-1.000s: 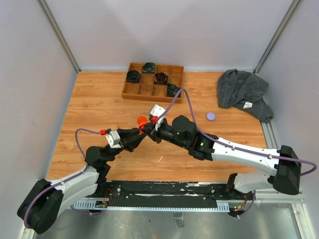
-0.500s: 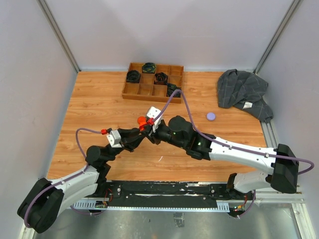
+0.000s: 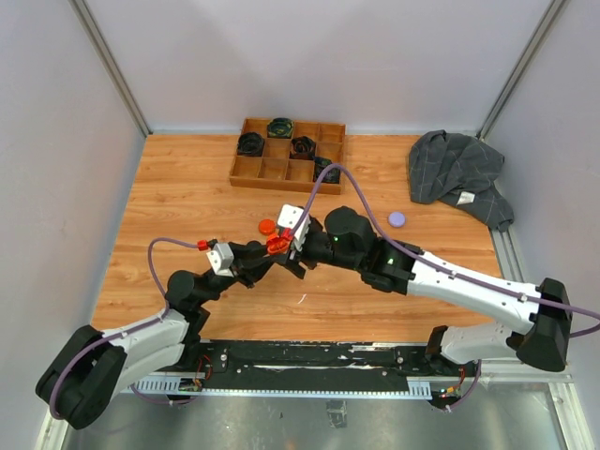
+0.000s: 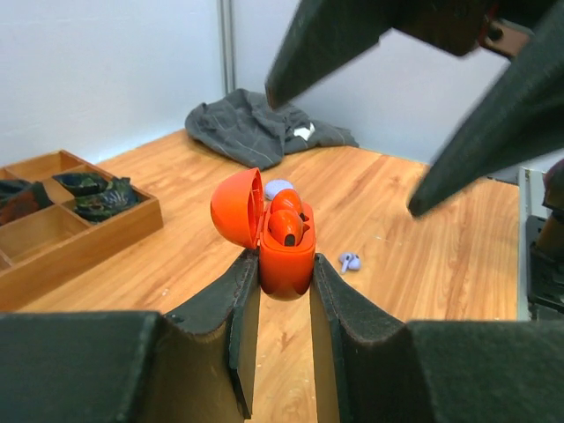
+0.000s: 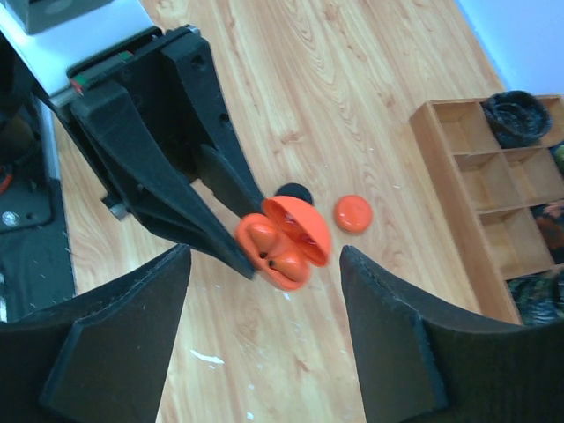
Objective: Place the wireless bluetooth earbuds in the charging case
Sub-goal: Place the earbud in the charging case.
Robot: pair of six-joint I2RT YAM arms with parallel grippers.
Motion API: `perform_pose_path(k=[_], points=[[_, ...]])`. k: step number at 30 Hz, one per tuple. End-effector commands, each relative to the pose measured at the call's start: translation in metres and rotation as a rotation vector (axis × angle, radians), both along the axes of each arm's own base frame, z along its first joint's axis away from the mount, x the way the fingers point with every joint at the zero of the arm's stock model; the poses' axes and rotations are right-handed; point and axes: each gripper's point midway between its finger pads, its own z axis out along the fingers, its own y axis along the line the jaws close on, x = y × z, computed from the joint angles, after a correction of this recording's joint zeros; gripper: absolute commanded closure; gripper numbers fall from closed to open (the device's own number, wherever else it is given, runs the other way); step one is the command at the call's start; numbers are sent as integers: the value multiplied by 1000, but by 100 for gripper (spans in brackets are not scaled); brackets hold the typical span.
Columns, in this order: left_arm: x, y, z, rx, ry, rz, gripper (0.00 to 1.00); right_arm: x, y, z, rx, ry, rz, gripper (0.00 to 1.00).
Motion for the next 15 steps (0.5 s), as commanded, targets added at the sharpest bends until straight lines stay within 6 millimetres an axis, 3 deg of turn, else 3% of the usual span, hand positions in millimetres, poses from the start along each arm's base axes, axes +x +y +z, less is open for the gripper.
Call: perform_pose_path(k=[1, 7, 15], points=[[-15, -3, -17, 24, 15, -60, 98, -1, -24, 11, -69, -45, 119, 29], [-21, -10, -19, 43, 14, -124, 98, -2, -37, 4, -87, -24, 243, 16], [-28, -17, -20, 55, 13, -187, 98, -5, -27, -13, -118, -27, 365, 11]])
